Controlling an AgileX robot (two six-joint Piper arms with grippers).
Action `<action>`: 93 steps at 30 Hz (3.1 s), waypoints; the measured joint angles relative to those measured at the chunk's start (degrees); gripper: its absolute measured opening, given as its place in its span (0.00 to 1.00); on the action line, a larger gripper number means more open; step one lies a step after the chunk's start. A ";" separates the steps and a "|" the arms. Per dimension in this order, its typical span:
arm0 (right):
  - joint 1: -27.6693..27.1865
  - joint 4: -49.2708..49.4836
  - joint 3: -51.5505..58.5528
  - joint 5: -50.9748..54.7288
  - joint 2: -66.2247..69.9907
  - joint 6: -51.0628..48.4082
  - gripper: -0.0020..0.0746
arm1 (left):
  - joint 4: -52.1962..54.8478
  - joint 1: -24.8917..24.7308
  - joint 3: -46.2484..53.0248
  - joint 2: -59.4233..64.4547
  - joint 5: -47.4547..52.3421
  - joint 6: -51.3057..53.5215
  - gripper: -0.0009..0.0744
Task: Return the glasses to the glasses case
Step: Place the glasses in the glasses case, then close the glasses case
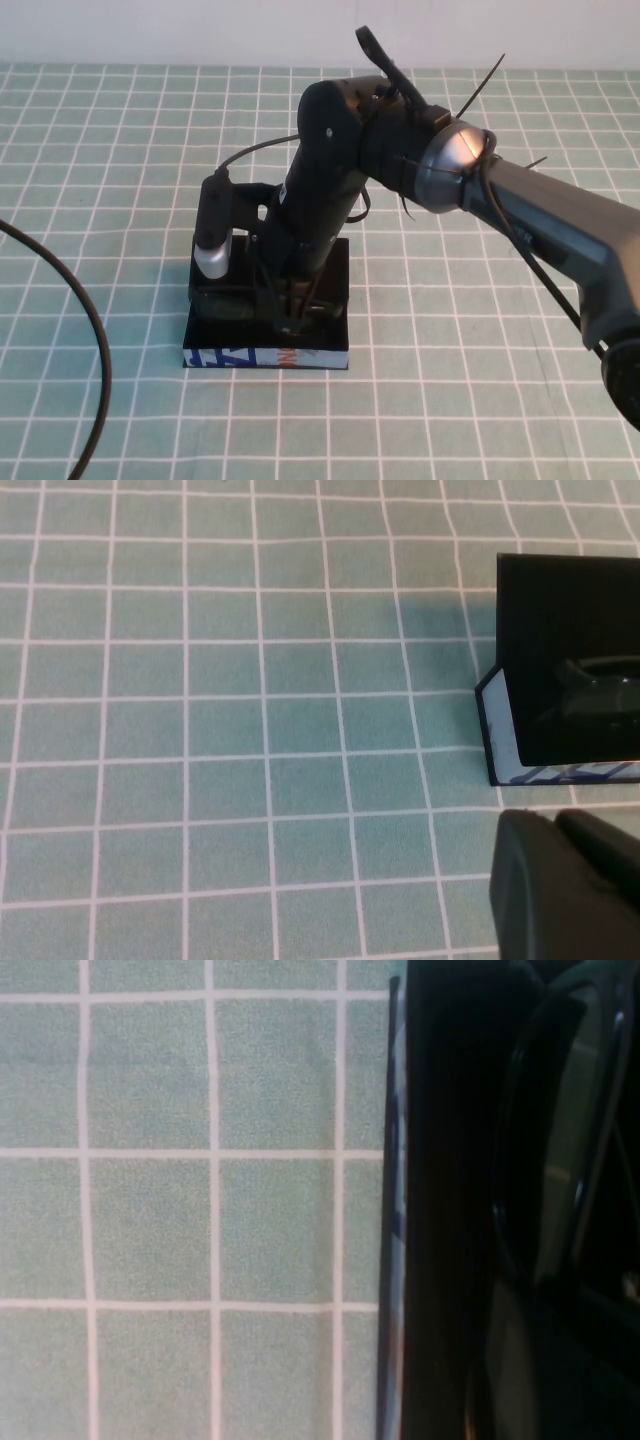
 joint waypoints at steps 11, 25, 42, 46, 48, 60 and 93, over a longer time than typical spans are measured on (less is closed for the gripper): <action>0.00 -1.00 -0.11 0.00 0.21 1.27 0.17 | 0.00 0.00 0.00 0.00 0.36 0.00 0.01; -1.71 -1.24 -6.54 -5.25 0.34 15.32 0.06 | -16.33 0.00 4.50 1.95 -1.90 24.42 0.01; -15.74 10.69 -8.87 -9.82 1.47 37.00 0.01 | -34.95 -12.29 13.86 22.88 -24.05 49.24 0.01; -17.27 14.69 -8.92 -10.93 3.93 37.00 0.01 | -35.57 -19.67 13.86 29.22 -33.11 47.87 0.01; -17.52 15.55 -8.92 -10.99 5.21 35.99 0.01 | -35.69 -22.02 13.86 31.69 -36.85 47.25 0.01; -19.10 25.21 -8.92 -11.65 11.51 27.37 0.01 | -36.38 -24.39 13.86 43.63 -50.33 43.23 0.01; -19.48 44.43 -8.92 -1.33 15.47 17.82 0.01 | -36.85 -24.52 13.86 48.79 -55.58 42.75 0.01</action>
